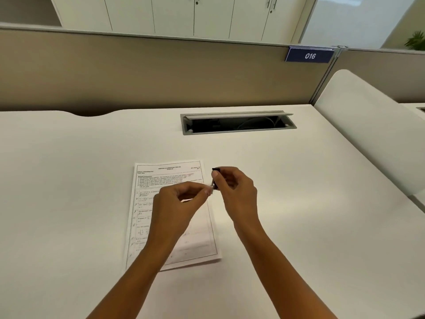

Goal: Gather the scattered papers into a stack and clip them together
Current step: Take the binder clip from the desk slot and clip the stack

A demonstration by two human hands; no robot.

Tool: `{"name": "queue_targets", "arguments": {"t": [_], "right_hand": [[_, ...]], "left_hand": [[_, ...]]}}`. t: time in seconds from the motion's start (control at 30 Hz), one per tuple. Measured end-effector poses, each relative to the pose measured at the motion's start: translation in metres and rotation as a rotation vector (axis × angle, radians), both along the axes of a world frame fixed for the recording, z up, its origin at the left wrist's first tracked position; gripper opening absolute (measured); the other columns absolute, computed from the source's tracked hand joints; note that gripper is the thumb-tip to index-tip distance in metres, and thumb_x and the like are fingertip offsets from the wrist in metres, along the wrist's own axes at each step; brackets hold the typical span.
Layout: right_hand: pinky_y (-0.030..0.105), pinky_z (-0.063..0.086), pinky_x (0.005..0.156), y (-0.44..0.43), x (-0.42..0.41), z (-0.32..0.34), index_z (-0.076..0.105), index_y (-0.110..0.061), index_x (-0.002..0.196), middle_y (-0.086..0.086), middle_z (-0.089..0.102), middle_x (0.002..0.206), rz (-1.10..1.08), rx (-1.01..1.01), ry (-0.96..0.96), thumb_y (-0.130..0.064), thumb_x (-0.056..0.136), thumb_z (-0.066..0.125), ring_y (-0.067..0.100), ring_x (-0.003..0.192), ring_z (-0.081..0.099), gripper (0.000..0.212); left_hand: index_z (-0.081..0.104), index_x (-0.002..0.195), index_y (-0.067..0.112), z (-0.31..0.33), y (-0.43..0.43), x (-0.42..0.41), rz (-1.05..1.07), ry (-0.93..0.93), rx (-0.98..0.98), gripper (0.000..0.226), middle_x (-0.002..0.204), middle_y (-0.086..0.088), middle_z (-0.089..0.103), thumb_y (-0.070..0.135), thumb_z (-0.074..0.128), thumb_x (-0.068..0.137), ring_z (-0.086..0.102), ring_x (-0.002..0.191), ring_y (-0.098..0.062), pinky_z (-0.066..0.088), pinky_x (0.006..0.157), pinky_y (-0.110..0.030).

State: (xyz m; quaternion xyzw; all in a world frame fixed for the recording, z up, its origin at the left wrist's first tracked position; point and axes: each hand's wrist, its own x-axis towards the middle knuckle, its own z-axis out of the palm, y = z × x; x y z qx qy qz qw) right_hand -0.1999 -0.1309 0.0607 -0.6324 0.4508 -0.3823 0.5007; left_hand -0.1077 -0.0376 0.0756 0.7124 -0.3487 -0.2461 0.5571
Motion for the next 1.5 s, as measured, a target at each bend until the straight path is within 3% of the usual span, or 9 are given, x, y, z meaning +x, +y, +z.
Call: {"name": "queue_targets", "arguments": {"t": [0.27,0.4,0.57,0.67,0.83,1.03,1.17,1.37,1.5], "right_hand": [[0.018,0.053,0.07,0.042,0.01,0.012,0.069,-0.012,0.095,-0.004,0.07,0.079,0.124,0.01,0.012,-0.024,0.091,0.06,0.005,0.066,0.064,0.016],[0.029,0.053,0.08,0.053,0.011,0.022,0.07,-0.008,0.1,0.009,0.069,0.087,0.266,0.191,-0.088,-0.023,0.094,0.054,0.011,0.074,0.063,0.023],[0.037,0.052,0.094,0.068,0.01,0.032,0.069,-0.006,0.105,0.006,0.071,0.096,0.48,0.381,-0.261,-0.024,0.096,0.051,0.017,0.089,0.067,0.027],[0.037,0.052,0.096,0.075,0.013,0.032,0.067,-0.007,0.112,0.009,0.072,0.107,0.434,0.351,-0.274,-0.026,0.095,0.053,0.022,0.098,0.069,0.029],[0.033,0.056,0.088,0.085,0.013,0.031,0.066,-0.006,0.105,0.01,0.071,0.105,0.282,0.319,-0.345,-0.038,0.091,0.054,0.023,0.095,0.071,0.037],[0.03,0.059,0.076,0.089,0.013,0.03,0.07,-0.005,0.096,0.012,0.075,0.085,0.221,0.18,-0.31,-0.007,0.084,0.068,0.024,0.075,0.073,0.012],[0.026,0.058,0.066,0.082,0.01,0.036,0.07,0.005,0.095,0.019,0.073,0.082,0.321,0.273,-0.423,0.004,0.085,0.062,0.024,0.068,0.069,0.013],[0.021,0.054,0.057,0.087,0.015,0.036,0.07,-0.001,0.083,0.013,0.067,0.073,0.497,0.446,-0.454,0.008,0.086,0.056,0.018,0.058,0.064,0.017],[0.02,0.052,0.063,0.088,0.015,0.03,0.07,0.001,0.088,0.009,0.068,0.075,0.441,0.312,-0.385,0.003,0.084,0.064,0.016,0.067,0.062,0.008]], "left_hand": [[0.071,0.077,0.022,0.01,0.048,0.014,0.056,-0.124,-0.018,0.005,0.073,0.012,0.073,0.017,0.071,0.077,0.067,0.074,0.001,0.046,0.065,-0.004],[0.071,0.078,0.023,0.012,0.063,0.028,0.117,-0.115,-0.033,0.002,0.072,0.012,0.072,0.022,0.072,0.078,0.067,0.075,0.002,0.045,0.064,-0.004],[0.072,0.081,0.019,0.009,0.077,0.043,0.141,0.027,-0.044,0.003,0.075,0.001,0.075,0.022,0.07,0.08,0.072,0.078,-0.016,0.056,0.083,-0.039],[0.071,0.08,0.016,0.009,0.083,0.043,0.176,0.117,-0.093,0.006,0.074,0.0,0.075,0.014,0.067,0.083,0.073,0.074,-0.018,0.056,0.083,-0.044],[0.07,0.079,0.016,0.01,0.087,0.043,0.262,0.118,-0.131,0.006,0.074,0.004,0.075,0.013,0.066,0.083,0.073,0.068,-0.016,0.057,0.081,-0.044],[0.069,0.079,0.01,0.01,0.089,0.048,0.257,0.157,-0.163,0.006,0.075,0.001,0.075,0.01,0.065,0.084,0.073,0.071,-0.018,0.059,0.074,-0.037],[0.069,0.083,0.009,0.01,0.091,0.055,0.236,0.194,-0.196,0.006,0.076,-0.001,0.074,0.012,0.065,0.084,0.073,0.074,-0.019,0.059,0.072,-0.033],[0.071,0.088,0.006,0.015,0.088,0.057,0.059,0.311,-0.165,0.009,0.083,-0.004,0.075,0.008,0.063,0.084,0.073,0.078,-0.019,0.057,0.065,-0.024],[0.073,0.093,0.009,0.013,0.09,0.058,0.022,0.382,-0.146,0.013,0.087,-0.006,0.076,0.012,0.063,0.084,0.073,0.083,-0.022,0.057,0.068,-0.024]]}}
